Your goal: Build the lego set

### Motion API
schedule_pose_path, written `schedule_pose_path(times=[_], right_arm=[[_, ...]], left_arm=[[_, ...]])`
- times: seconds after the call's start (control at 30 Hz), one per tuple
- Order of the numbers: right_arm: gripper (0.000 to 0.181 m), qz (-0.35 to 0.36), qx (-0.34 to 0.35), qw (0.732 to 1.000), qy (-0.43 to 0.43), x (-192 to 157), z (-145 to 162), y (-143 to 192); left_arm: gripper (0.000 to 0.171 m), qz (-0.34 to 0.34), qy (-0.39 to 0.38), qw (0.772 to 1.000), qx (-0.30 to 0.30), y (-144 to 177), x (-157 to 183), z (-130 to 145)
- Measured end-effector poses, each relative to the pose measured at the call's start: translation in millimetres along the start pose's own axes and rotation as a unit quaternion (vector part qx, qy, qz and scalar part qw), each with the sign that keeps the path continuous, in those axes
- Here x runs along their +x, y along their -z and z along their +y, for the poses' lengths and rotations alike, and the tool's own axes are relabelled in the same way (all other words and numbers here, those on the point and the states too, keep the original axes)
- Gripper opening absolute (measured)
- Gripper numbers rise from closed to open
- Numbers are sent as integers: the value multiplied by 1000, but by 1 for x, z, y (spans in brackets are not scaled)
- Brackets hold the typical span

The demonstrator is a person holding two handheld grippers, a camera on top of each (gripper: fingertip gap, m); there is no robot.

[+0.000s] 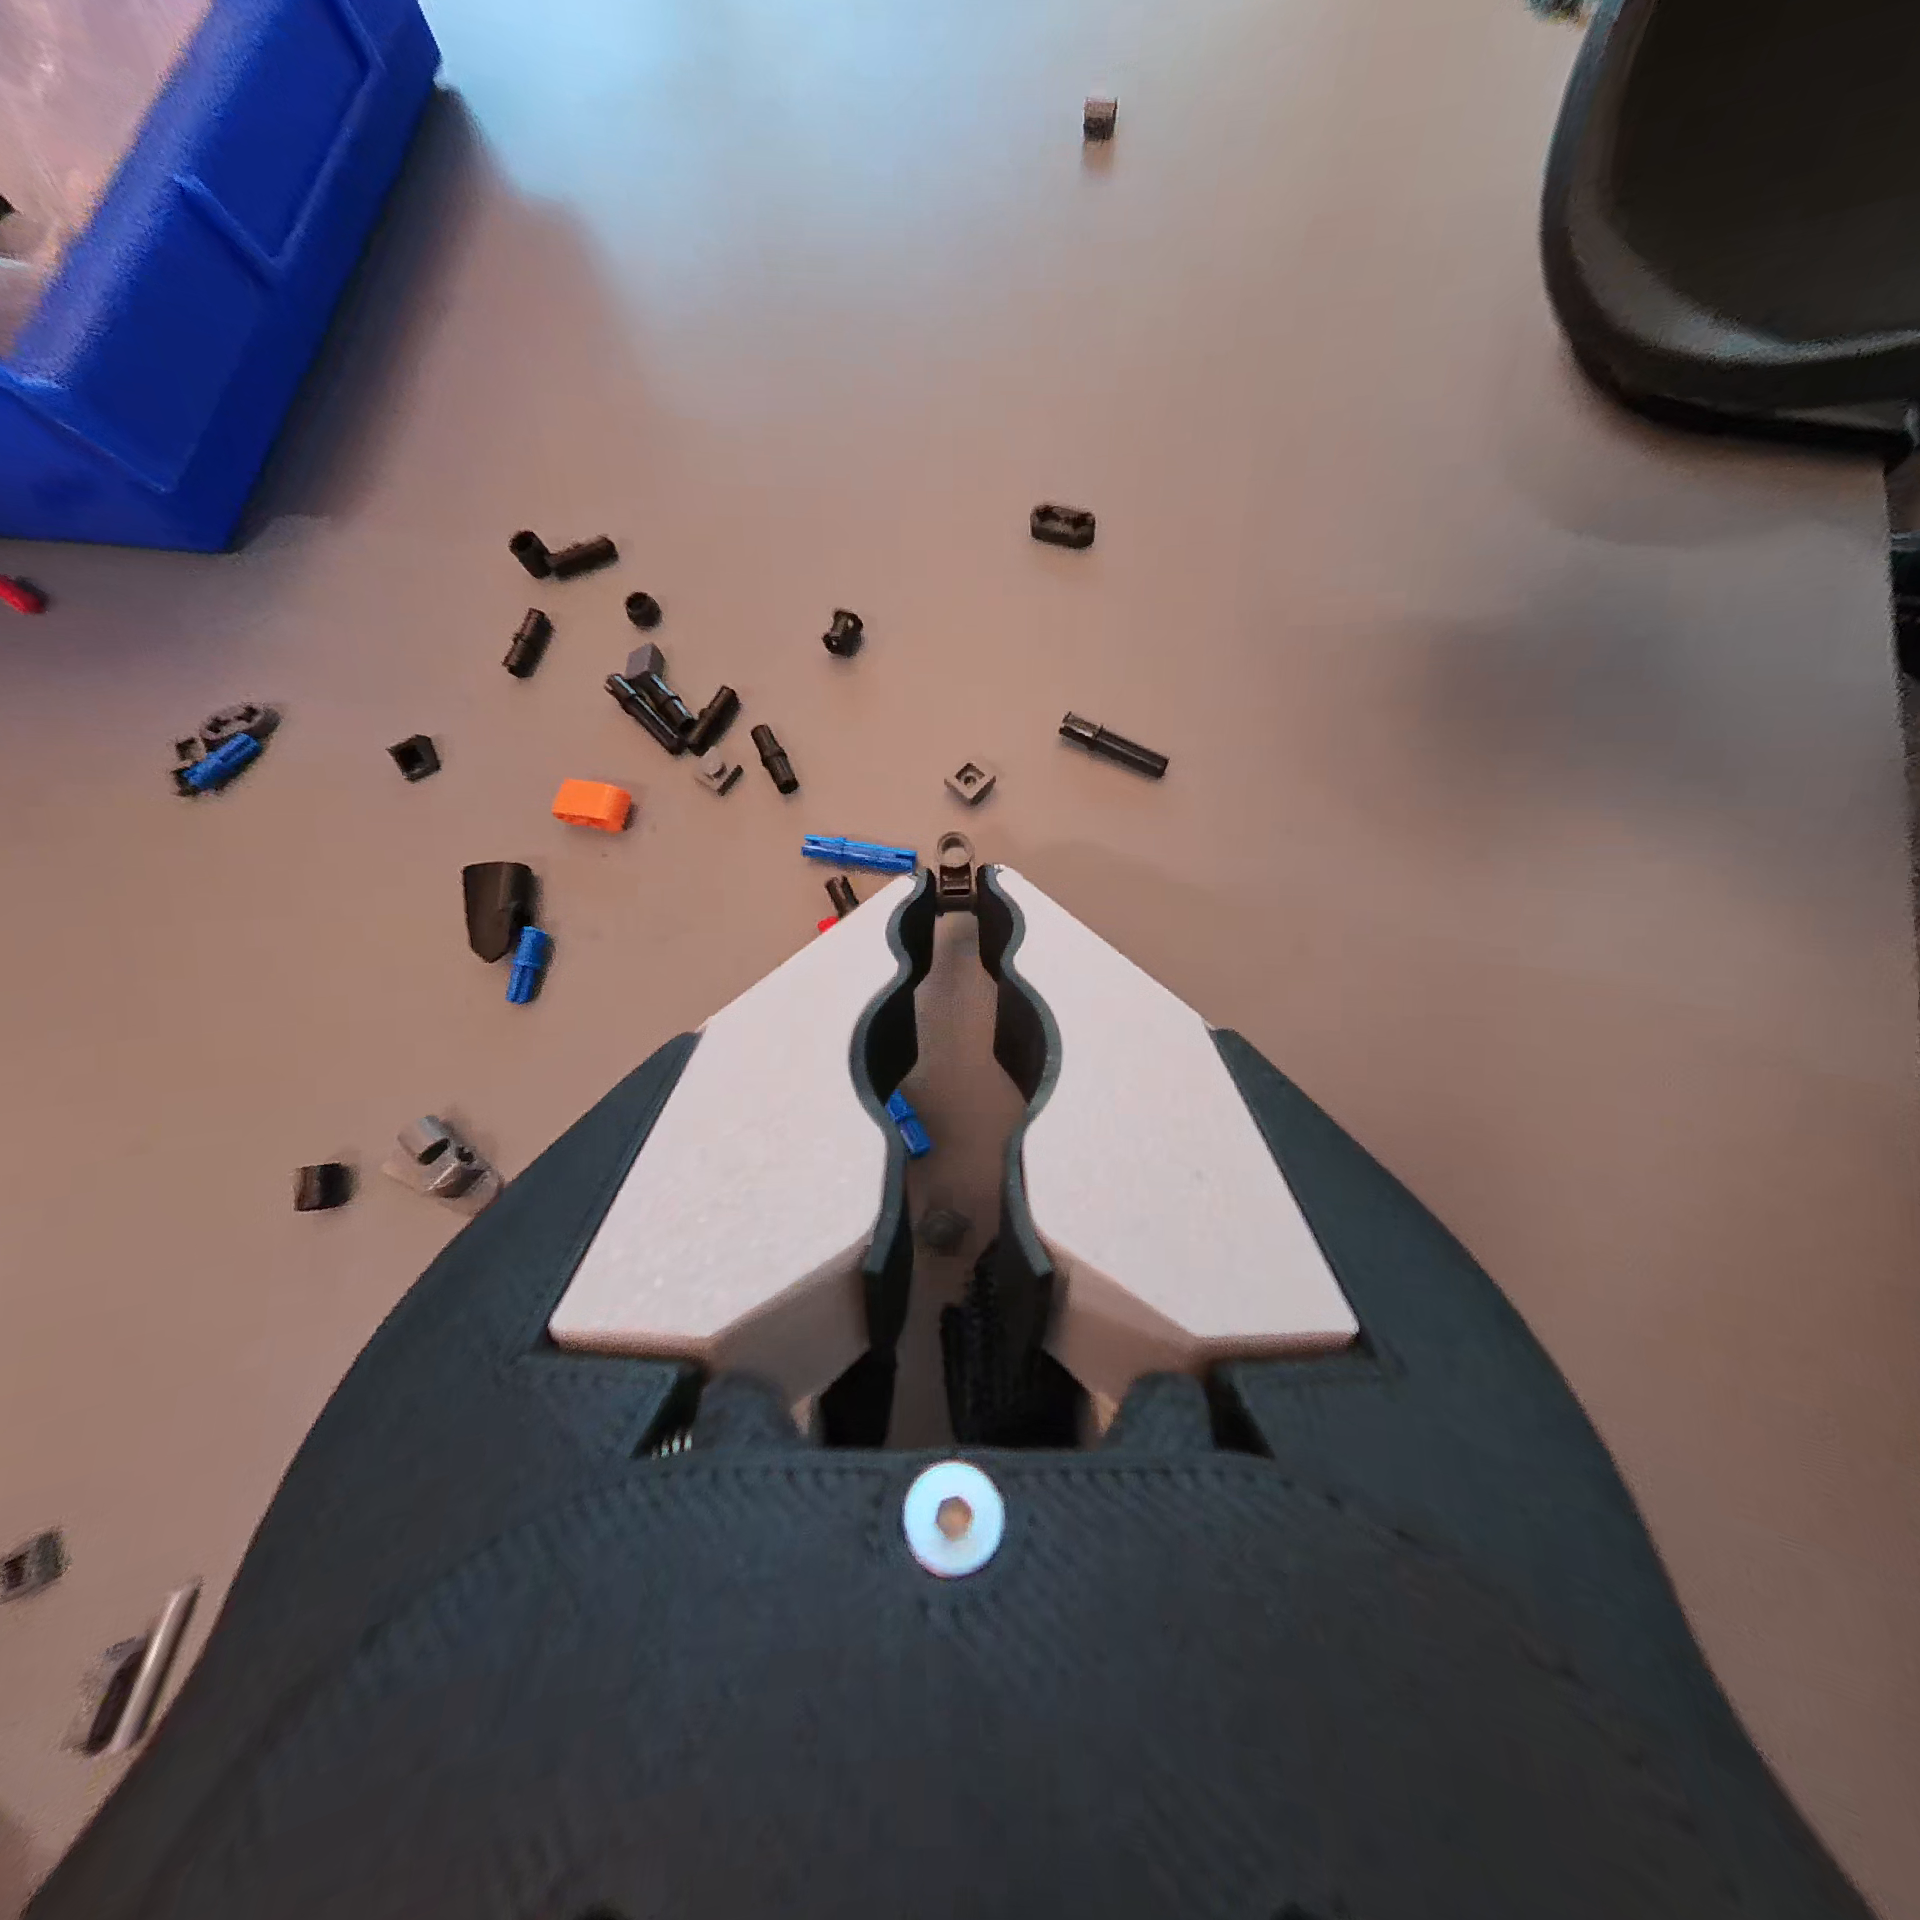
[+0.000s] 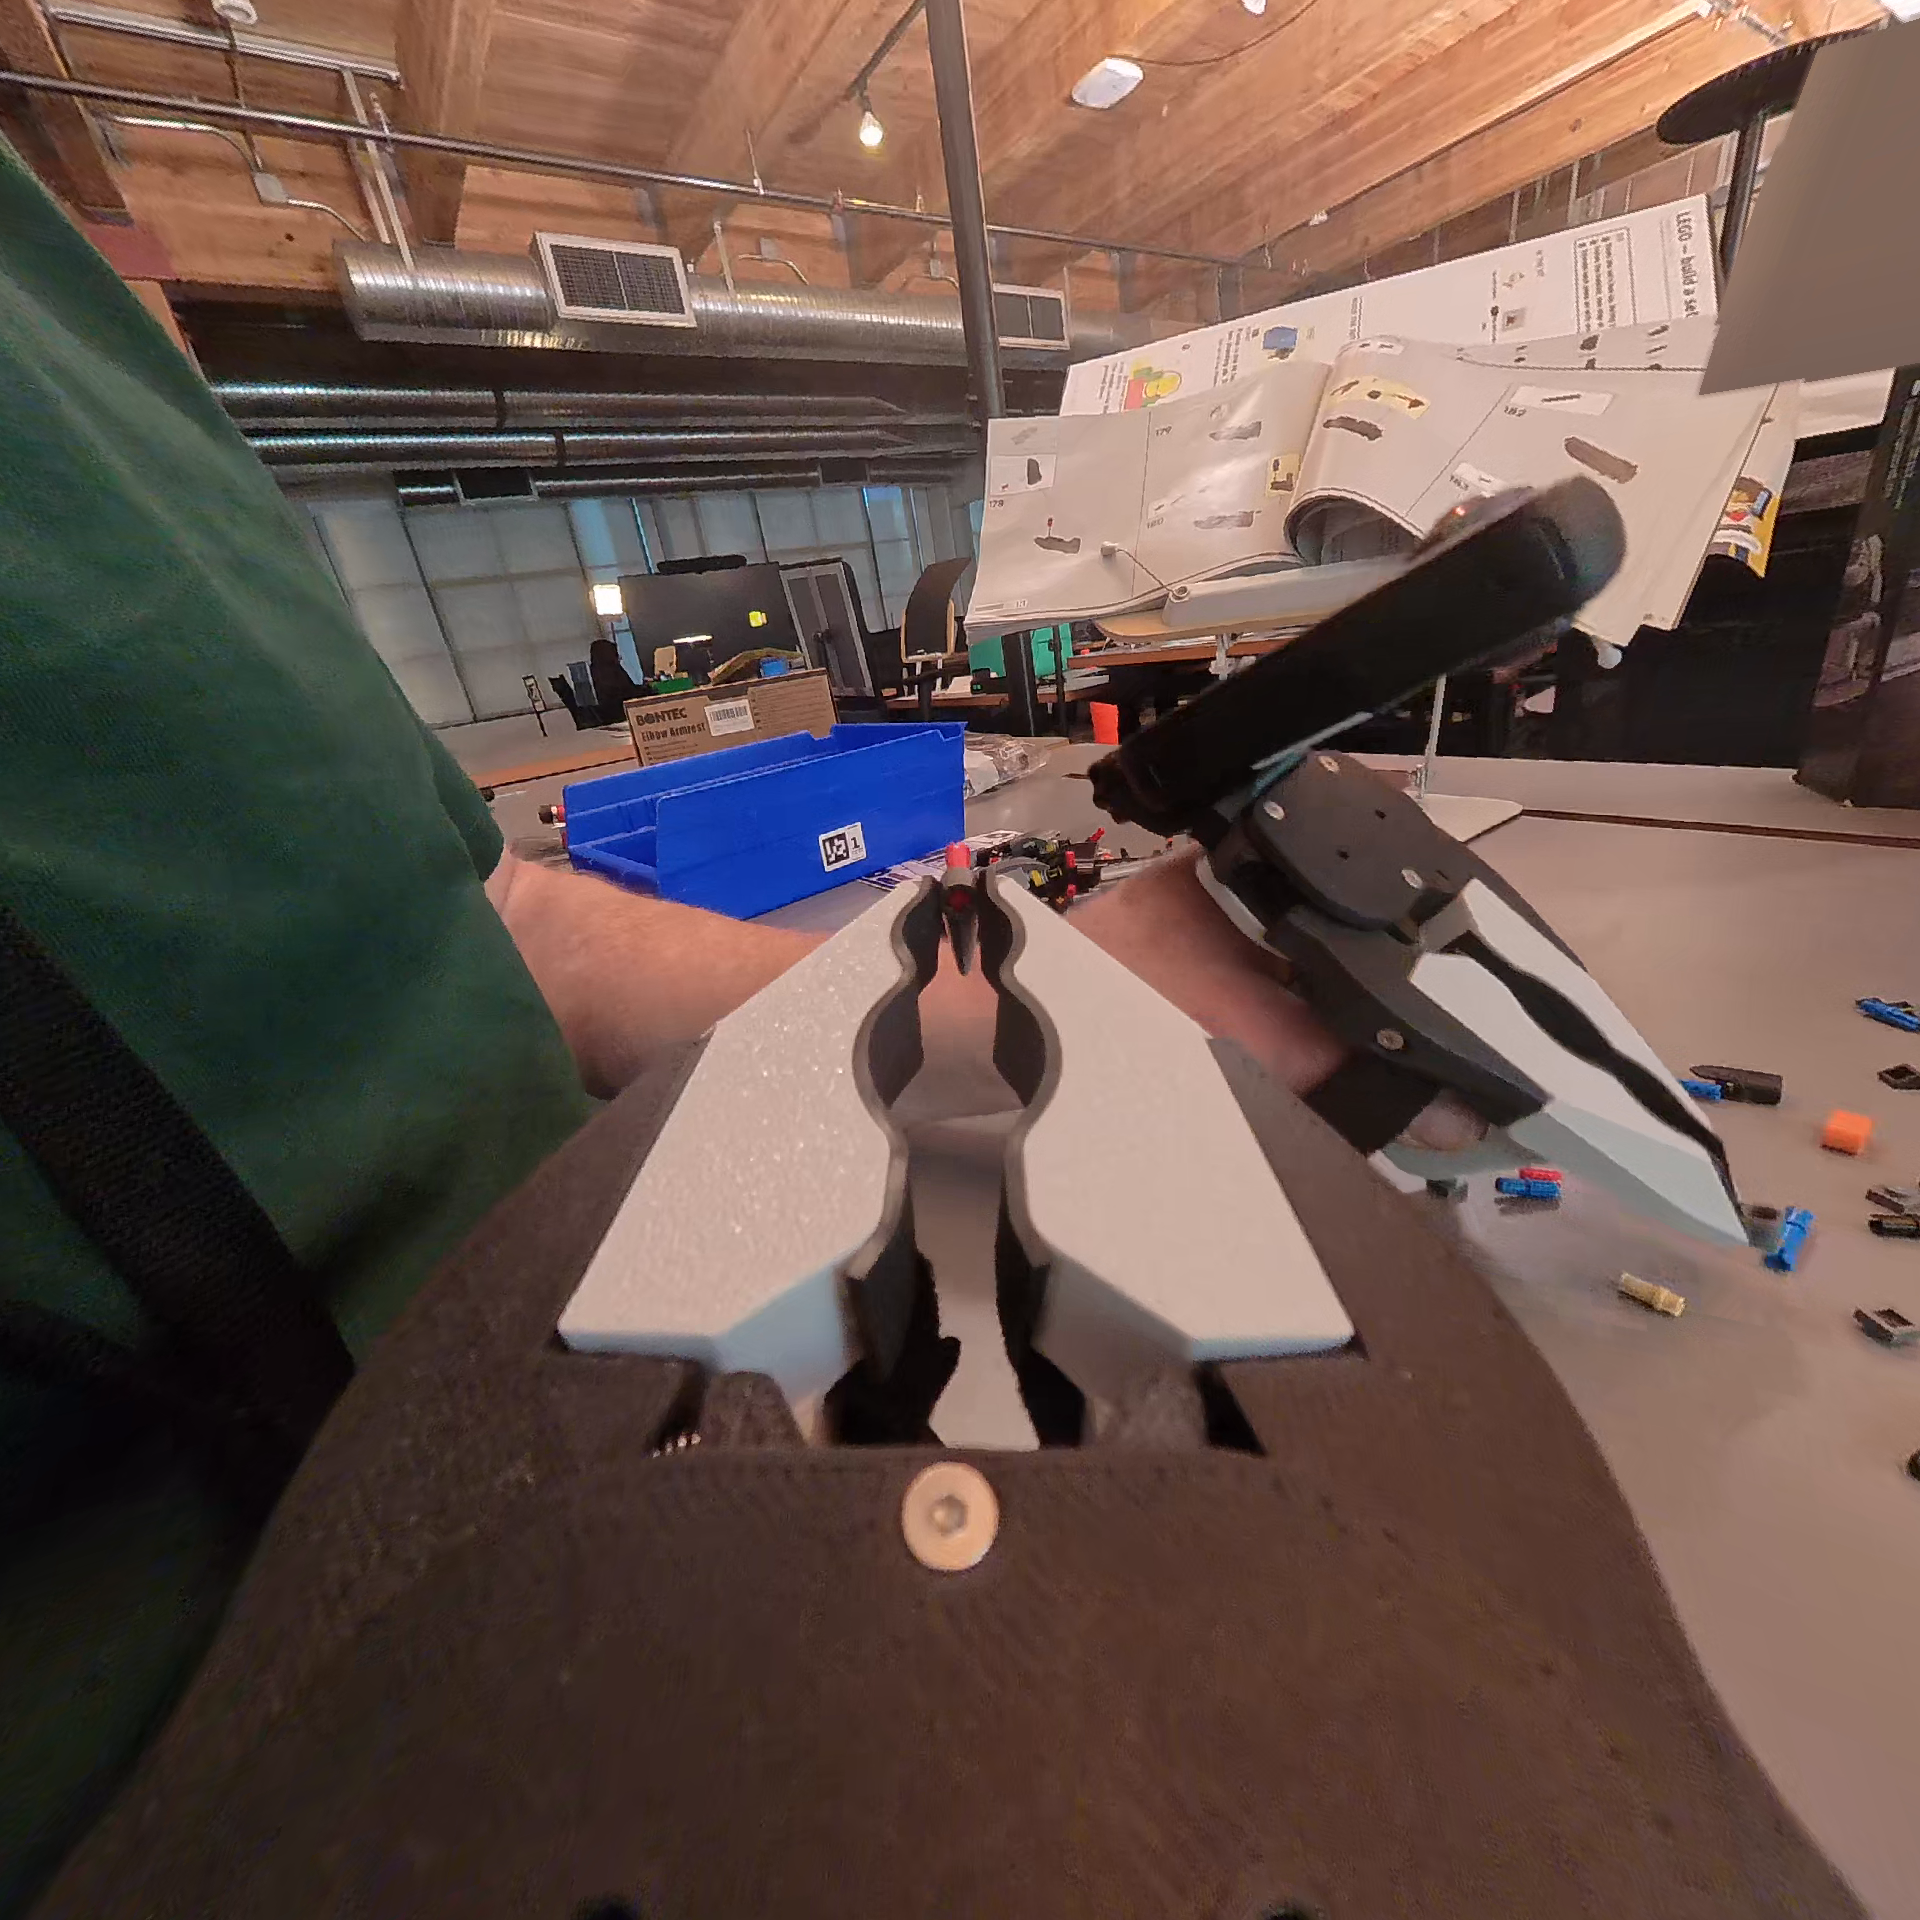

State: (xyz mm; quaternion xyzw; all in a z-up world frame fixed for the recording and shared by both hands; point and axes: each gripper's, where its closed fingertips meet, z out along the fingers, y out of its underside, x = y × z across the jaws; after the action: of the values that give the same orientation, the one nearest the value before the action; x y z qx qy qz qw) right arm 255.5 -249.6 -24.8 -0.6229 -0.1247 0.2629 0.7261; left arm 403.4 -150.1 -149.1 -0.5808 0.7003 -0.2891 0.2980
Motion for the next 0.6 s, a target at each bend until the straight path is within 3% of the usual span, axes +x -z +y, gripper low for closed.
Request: schedule_pose_path(times=[0.17,0.27,0.4,0.6], right_arm=[[5,13,-12,1000,5,5,-1,-5],[5,22,-23,999,7,10,0,-9],[5,37,-47,998,11,17,8,-14],[5,73,-125,989,7,29,41,-23]], left_arm=[[6,-9,10,998,53,41,-8,-12],[6,-8,22,999,48,68,-8,-1],[6,-17,29,999,13,97,-3,33],[6,-18,44,998,-33,115,14,84]])
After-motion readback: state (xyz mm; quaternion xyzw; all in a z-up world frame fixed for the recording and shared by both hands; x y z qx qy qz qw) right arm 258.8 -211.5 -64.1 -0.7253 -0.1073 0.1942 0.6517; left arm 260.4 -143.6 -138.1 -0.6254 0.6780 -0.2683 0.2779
